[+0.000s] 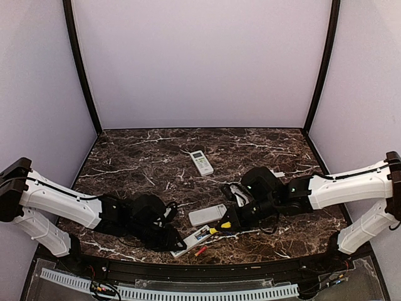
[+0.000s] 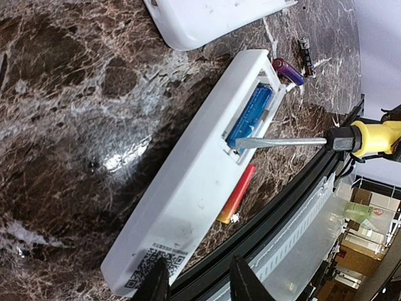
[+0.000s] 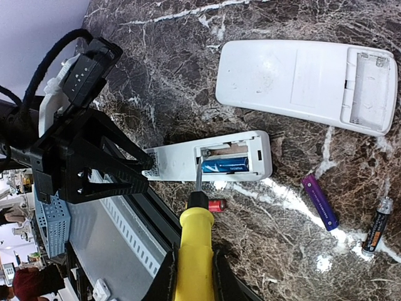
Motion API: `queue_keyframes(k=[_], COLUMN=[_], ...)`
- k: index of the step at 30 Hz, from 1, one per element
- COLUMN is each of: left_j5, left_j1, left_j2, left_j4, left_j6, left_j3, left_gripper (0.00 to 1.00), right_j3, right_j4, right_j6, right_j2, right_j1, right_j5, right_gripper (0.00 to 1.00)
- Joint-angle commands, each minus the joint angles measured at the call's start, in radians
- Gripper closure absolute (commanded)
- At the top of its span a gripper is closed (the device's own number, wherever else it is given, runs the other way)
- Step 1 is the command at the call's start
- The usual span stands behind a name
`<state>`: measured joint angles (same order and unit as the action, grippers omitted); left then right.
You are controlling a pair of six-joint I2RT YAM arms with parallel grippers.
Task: Unload the batteries from the remote control
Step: Remove the battery at the corner of the board, then hold the remote control without the battery cover at the center of the board.
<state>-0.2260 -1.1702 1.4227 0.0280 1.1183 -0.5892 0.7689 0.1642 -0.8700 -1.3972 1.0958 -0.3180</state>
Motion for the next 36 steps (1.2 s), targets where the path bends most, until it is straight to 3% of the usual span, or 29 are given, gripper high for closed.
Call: queue_keyframes(k=[1, 8, 19, 26, 36], left_j5=[0.048, 0.086, 0.154, 0.182, 0.298], left_j1=[-0.003, -0.003, 0.006, -0.034, -0.092], left_j2=[-0.005, -0.050, -0.152, -0.042, 0.123], left_j4=[-0.095, -0.100, -0.235, -0.329, -0.455], left_j6=[-0.017, -0.039, -0.179, -0.286, -0.345], left_j3=[0.003, -0.019, -0.101, -0.182, -0.306], left_gripper=[0.68, 0.63, 0.36, 0.29, 0.27], right_j3=[0.029, 0.036, 0.031, 0.008, 0.003], right_j4=[-0.013, 0.019, 0.203, 0.207, 0.202], right_j6=[0.002, 0.041, 0.080, 0.065, 0.063], right_j2=[-0.002, 0.058, 0.175, 0.192, 0.180], right_j1=[0.011, 0.011, 0.012, 0.010, 0.011], right_j5=[0.005, 0.049, 0.203, 0.216, 0.199], right_gripper=[1.00, 1.00, 1.00, 1.00, 1.00])
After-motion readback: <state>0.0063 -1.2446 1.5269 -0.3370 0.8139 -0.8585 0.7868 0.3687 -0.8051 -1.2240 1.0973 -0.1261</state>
